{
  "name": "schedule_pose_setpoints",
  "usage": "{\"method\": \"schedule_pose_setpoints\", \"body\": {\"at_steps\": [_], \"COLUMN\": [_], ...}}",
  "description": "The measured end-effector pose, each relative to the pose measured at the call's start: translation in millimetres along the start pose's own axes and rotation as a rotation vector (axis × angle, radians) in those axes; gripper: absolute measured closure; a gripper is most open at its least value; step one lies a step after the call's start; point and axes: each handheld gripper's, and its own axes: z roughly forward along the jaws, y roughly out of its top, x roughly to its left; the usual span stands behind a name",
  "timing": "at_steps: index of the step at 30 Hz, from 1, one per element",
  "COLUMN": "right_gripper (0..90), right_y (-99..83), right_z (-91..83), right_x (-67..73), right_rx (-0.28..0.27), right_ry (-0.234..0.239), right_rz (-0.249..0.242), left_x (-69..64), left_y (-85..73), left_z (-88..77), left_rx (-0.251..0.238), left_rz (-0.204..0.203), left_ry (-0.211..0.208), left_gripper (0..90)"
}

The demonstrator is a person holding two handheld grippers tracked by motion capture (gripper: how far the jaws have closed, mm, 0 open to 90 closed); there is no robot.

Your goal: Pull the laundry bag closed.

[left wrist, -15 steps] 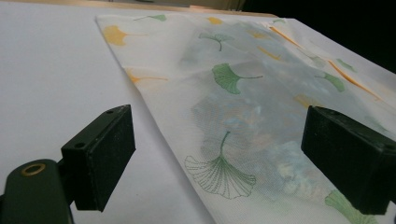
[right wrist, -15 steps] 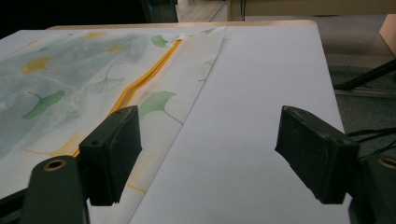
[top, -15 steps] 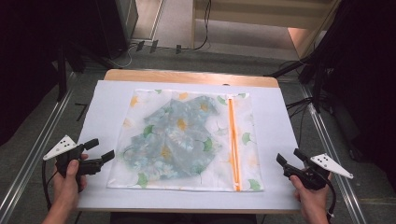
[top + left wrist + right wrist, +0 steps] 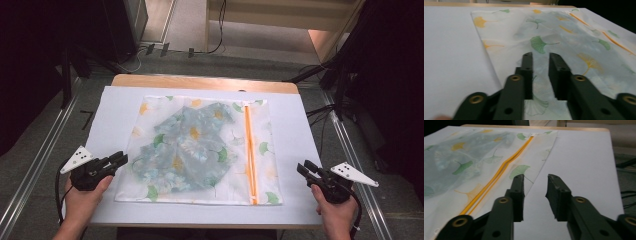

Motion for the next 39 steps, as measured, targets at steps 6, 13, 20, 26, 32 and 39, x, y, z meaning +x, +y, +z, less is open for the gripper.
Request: {"method": "schedule_pose_setpoints", "body": {"at_steps": [6, 13, 20, 26, 32, 39], "right_gripper": [90.0, 90.0, 90.0, 90.0, 90.0, 90.0], "right_y": [2.8, -1.5, -8.4, -16.5, -22.1, -29.5], "right_z": [0.2, 11.6, 16.4, 18.4, 24.1, 28.3], "right_x": [14.6, 40.6, 61.4, 71.7, 79.1, 86.2], "right_rx": [0.025, 0.074, 0.133, 0.184, 0.225, 0.282], "right_ry": [0.050, 0.073, 0.184, 0.225, 0.262, 0.316], "right_rz": [-0.056, -0.090, -0.050, -0.053, -0.065, -0.097], "left_x": [-32.6, -69.4, -108.4, -137.4, -175.6, -219.3], "left_y": [4.9, 5.3, 1.3, -5.0, -9.3, -18.0], "left_z": [18.6, 49.7, 74.8, 99.1, 119.9, 142.5], "left_rx": [0.067, 0.135, 0.190, 0.228, 0.270, 0.313], "left_rz": [0.031, 0.041, 0.108, 0.135, 0.151, 0.242], "left_ry": [-0.057, -0.135, -0.193, -0.243, -0.294, -0.338], "left_gripper": [90.0, 90.0, 90.0, 90.0, 90.0, 90.0]}}
